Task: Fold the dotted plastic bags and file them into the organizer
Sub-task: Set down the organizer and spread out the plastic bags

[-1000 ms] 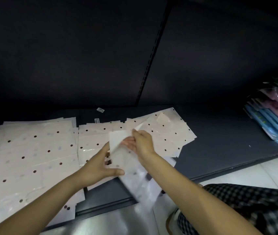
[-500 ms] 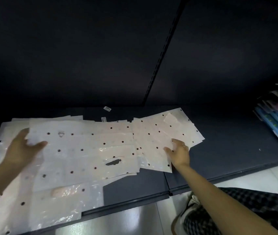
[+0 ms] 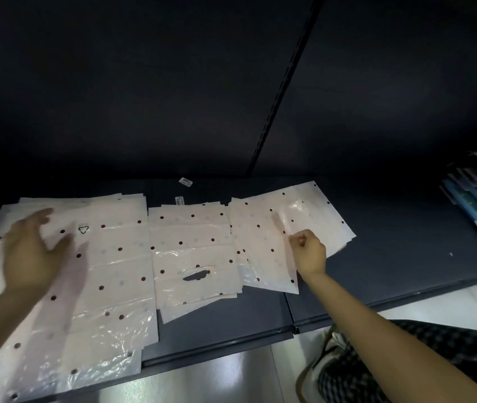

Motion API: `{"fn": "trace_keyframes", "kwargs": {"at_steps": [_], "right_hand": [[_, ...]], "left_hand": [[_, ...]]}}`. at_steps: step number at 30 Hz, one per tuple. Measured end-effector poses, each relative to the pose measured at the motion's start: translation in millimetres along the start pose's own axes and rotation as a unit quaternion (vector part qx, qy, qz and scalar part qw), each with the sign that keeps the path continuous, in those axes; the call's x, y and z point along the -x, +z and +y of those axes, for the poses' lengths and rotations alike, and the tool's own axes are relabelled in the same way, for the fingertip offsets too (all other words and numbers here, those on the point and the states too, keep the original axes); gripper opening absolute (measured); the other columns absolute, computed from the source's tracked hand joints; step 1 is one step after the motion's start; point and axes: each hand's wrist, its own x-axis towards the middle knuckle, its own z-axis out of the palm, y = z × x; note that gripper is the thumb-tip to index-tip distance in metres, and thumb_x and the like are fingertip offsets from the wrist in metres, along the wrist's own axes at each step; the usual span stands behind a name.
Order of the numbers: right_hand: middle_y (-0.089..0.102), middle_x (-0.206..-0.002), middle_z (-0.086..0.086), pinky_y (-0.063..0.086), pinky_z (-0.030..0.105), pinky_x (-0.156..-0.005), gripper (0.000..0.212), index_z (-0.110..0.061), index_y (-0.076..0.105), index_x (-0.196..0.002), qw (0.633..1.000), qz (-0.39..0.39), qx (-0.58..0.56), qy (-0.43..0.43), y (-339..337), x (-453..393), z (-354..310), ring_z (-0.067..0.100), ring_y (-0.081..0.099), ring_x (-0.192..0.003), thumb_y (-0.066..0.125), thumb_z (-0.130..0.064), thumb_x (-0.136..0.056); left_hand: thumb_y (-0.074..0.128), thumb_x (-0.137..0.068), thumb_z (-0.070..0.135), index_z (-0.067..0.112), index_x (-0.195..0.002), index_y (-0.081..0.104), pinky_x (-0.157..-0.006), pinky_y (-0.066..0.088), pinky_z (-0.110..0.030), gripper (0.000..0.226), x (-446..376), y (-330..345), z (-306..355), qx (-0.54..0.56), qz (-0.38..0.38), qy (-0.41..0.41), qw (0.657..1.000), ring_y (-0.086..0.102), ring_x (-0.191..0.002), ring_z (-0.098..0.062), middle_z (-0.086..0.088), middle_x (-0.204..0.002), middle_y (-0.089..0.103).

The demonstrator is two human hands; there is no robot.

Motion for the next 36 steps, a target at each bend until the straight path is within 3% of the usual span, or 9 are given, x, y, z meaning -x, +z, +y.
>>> {"fn": "trace_keyframes", "kwargs": {"at_steps": [3,6,9,15,20,25,29,32,36], "right_hand": [[0.058,-0.069,0.005,0.051,0.031,-0.062,0.008,-0.009,0.053,-0.089,0.975,-0.025,-0.203,0.084,6.5,21.1,-45.3,0.019,0.057,-0.056,0.054,-0.015,-0.093],[0.056,-0.068,0.011,0.055,0.022,-0.052,0.006,-0.004,0.052,-0.091,0.878,-0.104,-0.428,0.190,14.3,44.0,-90.9,0.016,0.062,-0.045,0.051,-0.009,-0.094],[0.064,-0.073,0.016,0.054,0.020,-0.050,0.010,-0.003,0.054,-0.088,0.799,-0.168,-0.529,0.232,26.7,60.8,-125.4,0.020,0.069,-0.054,0.049,-0.008,-0.096],[0.061,-0.095,0.022,0.059,0.027,-0.063,0.013,0.001,0.053,-0.105,0.702,-0.199,-0.616,0.297,47.3,64.0,-153.7,0.028,0.069,-0.072,0.049,-0.009,-0.097],[0.060,-0.114,0.024,0.059,0.030,-0.068,0.027,0.005,0.050,-0.121,0.652,-0.222,-0.640,0.341,49.7,56.6,-141.3,0.033,0.065,-0.098,0.049,-0.006,-0.097],[0.059,-0.120,0.025,0.060,0.031,-0.061,0.027,0.008,0.052,-0.117,0.606,-0.253,-0.665,0.356,53.7,51.4,-138.9,0.034,0.068,-0.086,0.052,-0.007,-0.095],[0.062,-0.114,0.025,0.060,0.032,-0.068,0.027,0.007,0.052,-0.117,0.623,-0.278,-0.658,0.319,52.9,41.5,-143.1,0.032,0.068,-0.083,0.050,-0.010,-0.097],[0.065,-0.110,0.021,0.058,0.028,-0.074,0.022,0.002,0.055,-0.106,0.722,-0.306,-0.576,0.232,52.6,31.1,-143.2,0.025,0.068,-0.087,0.047,-0.017,-0.099],[0.065,-0.102,0.012,0.052,0.023,-0.082,0.006,-0.011,0.055,-0.098,0.889,-0.238,-0.385,0.075,54.3,27.2,-118.1,0.020,0.064,-0.092,0.051,-0.014,-0.096]], "left_hand": [[0.071,-0.082,0.007,0.016,-0.123,0.055,-0.090,0.039,-0.025,0.045,27.4,9.9,47.8,0.097,-0.103,0.099,0.985,0.053,-0.098,-0.015,-0.009,-0.121,0.057],[0.077,-0.072,0.023,0.030,-0.125,0.048,-0.096,0.041,-0.030,0.061,60.4,23.0,89.1,0.175,-0.307,0.111,0.929,0.051,-0.112,-0.013,0.004,-0.121,0.055],[0.078,-0.069,0.032,0.035,-0.135,0.036,-0.094,0.042,-0.021,0.078,84.7,41.3,113.9,0.222,-0.415,0.073,0.879,0.049,-0.115,-0.006,0.010,-0.123,0.050],[0.060,-0.086,-0.004,0.023,-0.121,0.045,-0.058,0.045,-0.008,0.046,91.8,67.2,120.3,0.239,-0.308,0.024,0.920,0.064,-0.067,-0.007,-0.003,-0.079,0.067],[0.065,-0.087,0.016,0.022,-0.115,0.052,-0.077,0.051,-0.027,0.032,82.5,74.4,128.0,0.265,-0.289,-0.021,0.920,0.061,-0.082,-0.016,-0.004,-0.091,0.056],[0.069,-0.082,0.002,0.012,-0.123,0.043,-0.084,0.053,-0.042,0.050,90.7,88.2,138.8,0.310,-0.373,-0.059,0.872,0.063,-0.085,-0.022,-0.012,-0.094,0.063],[0.056,-0.088,-0.008,0.021,-0.130,0.038,-0.070,0.058,-0.034,0.055,97.0,92.3,142.5,0.390,-0.425,-0.117,0.808,0.070,-0.084,-0.021,-0.014,-0.099,0.066],[0.047,-0.093,-0.008,0.027,-0.131,0.036,-0.070,0.059,-0.037,0.052,86.7,85.4,135.5,0.447,-0.437,-0.173,0.761,0.069,-0.089,-0.030,-0.018,-0.114,0.062],[0.041,-0.094,-0.010,0.031,-0.143,0.027,-0.065,0.057,-0.033,0.065,72.2,74.4,111.0,0.338,-0.413,-0.155,0.832,0.064,-0.083,-0.025,-0.012,-0.106,0.062]]}}
